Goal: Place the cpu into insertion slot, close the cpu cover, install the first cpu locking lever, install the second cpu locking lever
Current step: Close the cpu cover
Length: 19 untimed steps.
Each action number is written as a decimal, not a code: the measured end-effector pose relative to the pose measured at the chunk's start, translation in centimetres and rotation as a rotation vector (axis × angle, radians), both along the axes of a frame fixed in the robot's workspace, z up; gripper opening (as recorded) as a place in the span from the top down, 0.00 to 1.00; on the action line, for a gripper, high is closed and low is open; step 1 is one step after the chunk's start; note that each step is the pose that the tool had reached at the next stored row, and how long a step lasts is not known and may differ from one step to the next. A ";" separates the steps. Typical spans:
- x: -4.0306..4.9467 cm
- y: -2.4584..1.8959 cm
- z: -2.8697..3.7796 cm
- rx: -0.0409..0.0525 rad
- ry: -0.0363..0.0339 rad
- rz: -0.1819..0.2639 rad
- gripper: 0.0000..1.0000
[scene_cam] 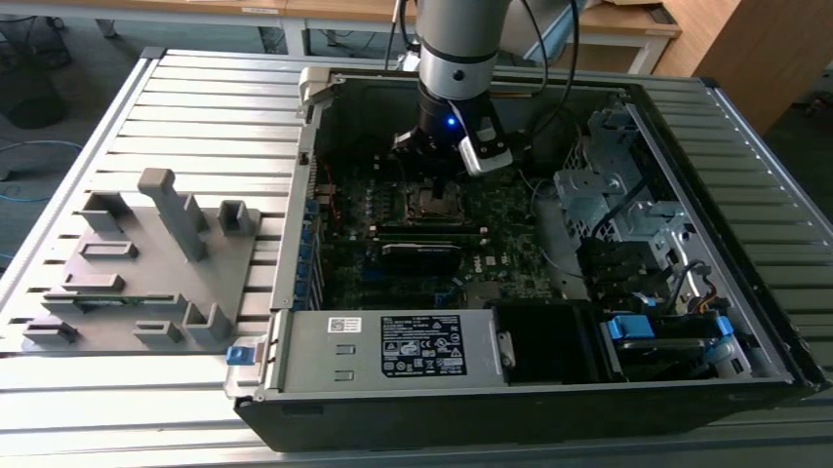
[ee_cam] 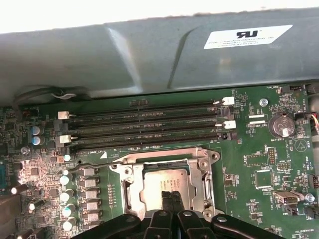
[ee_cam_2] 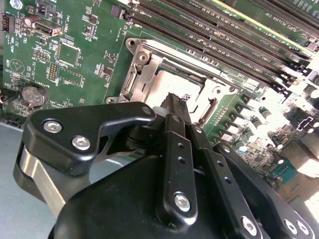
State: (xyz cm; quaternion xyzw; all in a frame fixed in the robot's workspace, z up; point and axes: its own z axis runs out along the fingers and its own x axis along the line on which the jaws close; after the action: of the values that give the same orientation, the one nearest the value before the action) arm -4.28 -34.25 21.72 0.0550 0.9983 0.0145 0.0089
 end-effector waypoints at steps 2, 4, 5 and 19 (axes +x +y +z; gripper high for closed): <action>0.00 0.00 0.02 -0.0002 0.0001 0.000 0.90; 0.00 -0.01 0.02 -0.0004 0.0001 0.001 0.90; 0.00 -0.01 0.03 -0.0004 0.0002 0.003 0.90; -0.10 -0.01 0.42 -0.0003 0.0001 0.018 0.90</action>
State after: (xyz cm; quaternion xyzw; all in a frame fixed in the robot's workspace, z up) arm -4.38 -34.26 22.14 0.0459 0.9988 0.0144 0.0087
